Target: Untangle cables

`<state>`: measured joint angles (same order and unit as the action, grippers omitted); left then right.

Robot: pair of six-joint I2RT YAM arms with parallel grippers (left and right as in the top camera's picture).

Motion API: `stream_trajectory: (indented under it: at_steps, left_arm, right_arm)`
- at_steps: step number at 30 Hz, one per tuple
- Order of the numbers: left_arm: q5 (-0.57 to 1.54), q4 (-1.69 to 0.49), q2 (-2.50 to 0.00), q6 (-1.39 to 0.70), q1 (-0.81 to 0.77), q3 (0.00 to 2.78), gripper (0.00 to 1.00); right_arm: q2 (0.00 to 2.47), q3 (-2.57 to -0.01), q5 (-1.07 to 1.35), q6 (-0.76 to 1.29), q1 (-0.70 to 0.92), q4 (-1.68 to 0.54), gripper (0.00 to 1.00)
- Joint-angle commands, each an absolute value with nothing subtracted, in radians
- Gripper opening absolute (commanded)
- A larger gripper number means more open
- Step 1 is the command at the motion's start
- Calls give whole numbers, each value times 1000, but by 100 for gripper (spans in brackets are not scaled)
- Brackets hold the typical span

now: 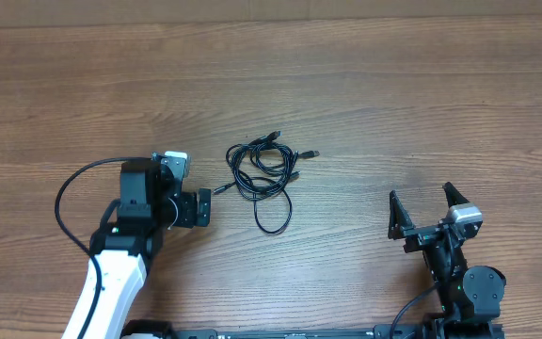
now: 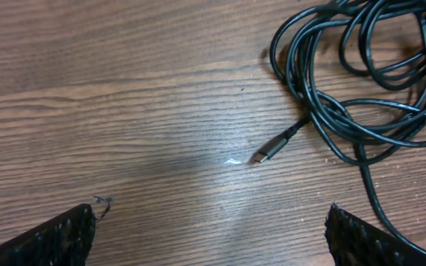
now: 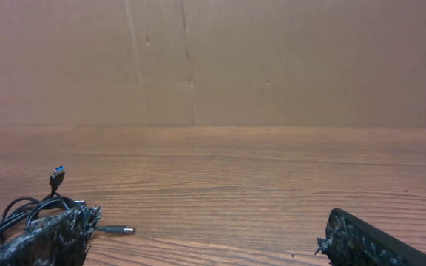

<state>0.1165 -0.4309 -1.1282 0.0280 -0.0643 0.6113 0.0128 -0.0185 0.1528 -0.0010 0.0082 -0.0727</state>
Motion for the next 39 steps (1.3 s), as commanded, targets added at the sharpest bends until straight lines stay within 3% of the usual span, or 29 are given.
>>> stream_trajectory:
  at_steps: [1, 15, 39]
  left_arm:
    - [129, -450, -1196, 19, -67, 672, 100]
    - [144, -525, -1404, 19, -67, 785, 100]
    - [150, -516, -1414, 19, -67, 789, 100]
  right_arm:
    - [3, -8, 150, -8, 14, -70, 100]
    - [3, -8, 150, -9, 14, -70, 100]
    - [3, -8, 150, -8, 14, -70, 100]
